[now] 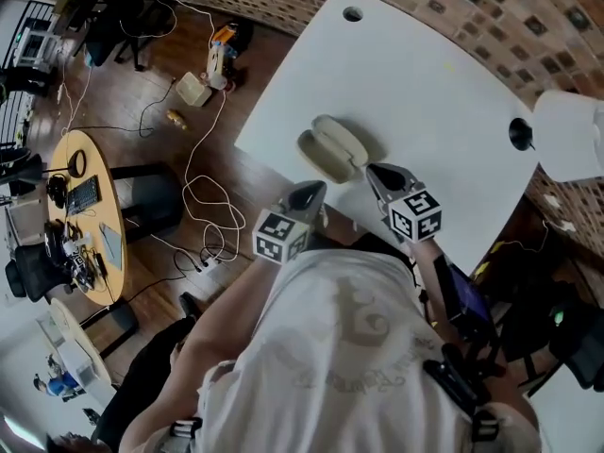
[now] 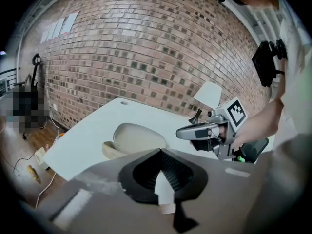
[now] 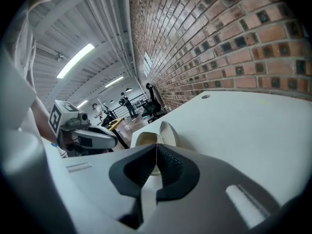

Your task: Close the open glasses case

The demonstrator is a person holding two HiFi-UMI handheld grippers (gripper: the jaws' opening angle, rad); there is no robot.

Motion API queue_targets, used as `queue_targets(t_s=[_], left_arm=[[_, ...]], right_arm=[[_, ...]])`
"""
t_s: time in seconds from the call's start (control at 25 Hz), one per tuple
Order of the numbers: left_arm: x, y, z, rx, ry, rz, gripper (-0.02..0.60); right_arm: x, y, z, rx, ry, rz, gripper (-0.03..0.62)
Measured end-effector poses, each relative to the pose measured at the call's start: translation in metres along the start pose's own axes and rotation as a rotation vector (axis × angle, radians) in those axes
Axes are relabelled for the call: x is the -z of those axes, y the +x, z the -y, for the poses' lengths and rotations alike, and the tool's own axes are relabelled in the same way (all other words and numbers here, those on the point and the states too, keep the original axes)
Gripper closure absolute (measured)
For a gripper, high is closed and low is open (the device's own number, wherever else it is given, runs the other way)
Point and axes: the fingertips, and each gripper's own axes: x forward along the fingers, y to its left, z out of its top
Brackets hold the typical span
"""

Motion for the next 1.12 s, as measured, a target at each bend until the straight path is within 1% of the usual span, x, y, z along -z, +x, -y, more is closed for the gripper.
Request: queue_targets(t_s=[0.16,0.28,0.4,0.56,0.68,0.8,0.92,1.0,1.12], left_arm=[[-0.007,0.001,-0.015,0.029,-0.004,0.005,0.577],[-0.01,0.008,-0.032,0.045,0.007,-0.004,0.577],[-0.013,0.013,-0.037,0.057,-0.008,-0.004,0.577],[-0.012,0.019,-0.045,0.062,-0.021,-0.019,0.577],[-0.006,0.022,-0.049,0.066,-0.022,-0.043,0.577],[0.0,0.027,-0.053,0.061,-0.025,-0.058,0.577],[0.0,0.03,-0.055,0.057,-0.032,-0.066,0.577],[-0.002,0.031,-0.054,0.058,-0.039,-0.069,0.577],[-0.005,0.035,-0.053,0.068,-0.041,-0.052,0.577]], right_arm=[[-0.016,0.005,0.007,0.068,-0.012,-0.003,0.583],[-0.024,0.019,0.015,0.088,-0.024,-0.023,0.568],[-0.029,0.029,0.023,0.102,-0.04,-0.069,0.545],[-0.029,0.042,0.029,0.116,-0.092,-0.141,0.513],[-0.03,0.053,0.031,0.11,-0.133,-0.181,0.49],[-0.029,0.066,0.037,0.094,-0.146,-0.22,0.464],[-0.03,0.078,0.042,0.069,-0.138,-0.244,0.437],[-0.029,0.085,0.045,0.044,-0.118,-0.265,0.405],[-0.023,0.094,0.049,0.012,-0.082,-0.309,0.362]])
